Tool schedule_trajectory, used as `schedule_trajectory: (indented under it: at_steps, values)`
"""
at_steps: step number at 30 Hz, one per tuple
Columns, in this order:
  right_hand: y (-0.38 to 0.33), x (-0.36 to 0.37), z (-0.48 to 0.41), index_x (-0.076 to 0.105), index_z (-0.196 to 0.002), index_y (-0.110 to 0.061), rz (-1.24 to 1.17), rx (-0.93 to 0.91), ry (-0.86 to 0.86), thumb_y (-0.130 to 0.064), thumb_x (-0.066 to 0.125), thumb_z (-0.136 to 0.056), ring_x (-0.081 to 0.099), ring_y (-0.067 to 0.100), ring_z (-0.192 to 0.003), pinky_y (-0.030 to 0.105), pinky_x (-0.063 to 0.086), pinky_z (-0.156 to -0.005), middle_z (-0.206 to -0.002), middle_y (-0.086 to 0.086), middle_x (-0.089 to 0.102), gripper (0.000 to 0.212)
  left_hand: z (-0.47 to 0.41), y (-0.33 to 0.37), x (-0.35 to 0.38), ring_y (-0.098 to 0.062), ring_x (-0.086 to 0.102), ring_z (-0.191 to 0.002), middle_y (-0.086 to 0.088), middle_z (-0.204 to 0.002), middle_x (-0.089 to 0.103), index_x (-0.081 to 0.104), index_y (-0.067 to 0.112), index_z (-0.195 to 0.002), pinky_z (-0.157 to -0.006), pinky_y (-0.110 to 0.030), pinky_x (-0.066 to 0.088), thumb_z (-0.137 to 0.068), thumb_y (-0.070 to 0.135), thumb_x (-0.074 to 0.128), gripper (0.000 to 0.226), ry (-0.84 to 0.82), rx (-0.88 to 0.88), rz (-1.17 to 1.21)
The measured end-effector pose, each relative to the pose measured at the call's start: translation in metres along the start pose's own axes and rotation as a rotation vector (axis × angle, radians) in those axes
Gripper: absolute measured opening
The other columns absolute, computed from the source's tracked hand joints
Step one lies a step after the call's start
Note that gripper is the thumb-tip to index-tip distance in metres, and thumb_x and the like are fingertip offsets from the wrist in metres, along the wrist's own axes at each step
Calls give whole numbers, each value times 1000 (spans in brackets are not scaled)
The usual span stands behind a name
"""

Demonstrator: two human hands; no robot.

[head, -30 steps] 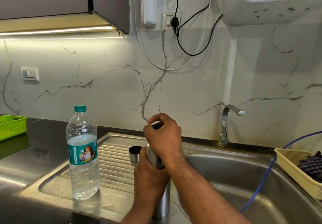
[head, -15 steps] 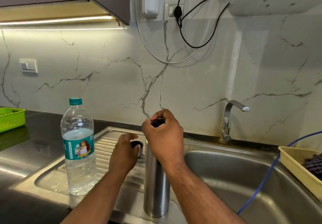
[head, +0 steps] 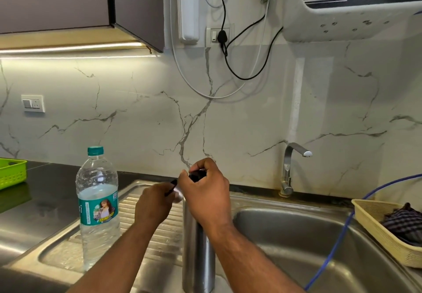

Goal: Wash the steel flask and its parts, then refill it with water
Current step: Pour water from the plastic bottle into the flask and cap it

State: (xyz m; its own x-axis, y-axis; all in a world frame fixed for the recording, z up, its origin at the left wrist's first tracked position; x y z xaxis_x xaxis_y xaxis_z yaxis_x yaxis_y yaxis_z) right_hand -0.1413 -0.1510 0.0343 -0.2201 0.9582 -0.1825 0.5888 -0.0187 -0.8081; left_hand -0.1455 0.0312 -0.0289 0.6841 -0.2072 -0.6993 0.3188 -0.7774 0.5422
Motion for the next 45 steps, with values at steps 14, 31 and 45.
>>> schedule_trajectory:
  at_steps: [14,31,45]
  values:
    - [-29,-43,-31,41,-138,-44,-166,59,-86,-67,55,-93,58,13,-114,26,54,-82,-133,-8,51,53,31,94,-114,-3,72,-95,14,-96,78,76,29,-107,-90,-31,55,-93,22,73,16,225,262,853]
    - [-92,-85,-82,59,-133,-32,517,-275,-703,-26,82,-86,68,14,-103,20,58,-82,-124,-4,65,53,97,81,-38,-1,59,-106,20,-121,58,39,47,-136,-75,-12,45,-63,68,80,86,-165,111,751]
    - [-91,-19,-67,58,-138,-26,914,-322,-1303,-24,80,-88,62,13,-108,32,55,-93,-133,0,63,55,101,75,-5,-8,65,-85,21,-102,59,42,39,-126,-54,-6,47,-80,40,81,60,-14,15,756]
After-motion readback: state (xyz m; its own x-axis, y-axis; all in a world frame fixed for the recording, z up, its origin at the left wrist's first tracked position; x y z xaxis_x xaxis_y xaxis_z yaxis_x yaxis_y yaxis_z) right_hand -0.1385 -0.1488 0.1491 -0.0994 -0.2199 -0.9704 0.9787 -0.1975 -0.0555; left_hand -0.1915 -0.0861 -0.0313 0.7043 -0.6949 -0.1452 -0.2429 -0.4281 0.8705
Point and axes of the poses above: each hand's wrist, its own z-axis away from the middle knuckle, its own x-axis out of the palm, y = z × x, the point moved 5 cm from there along -z, towards the middle knuckle
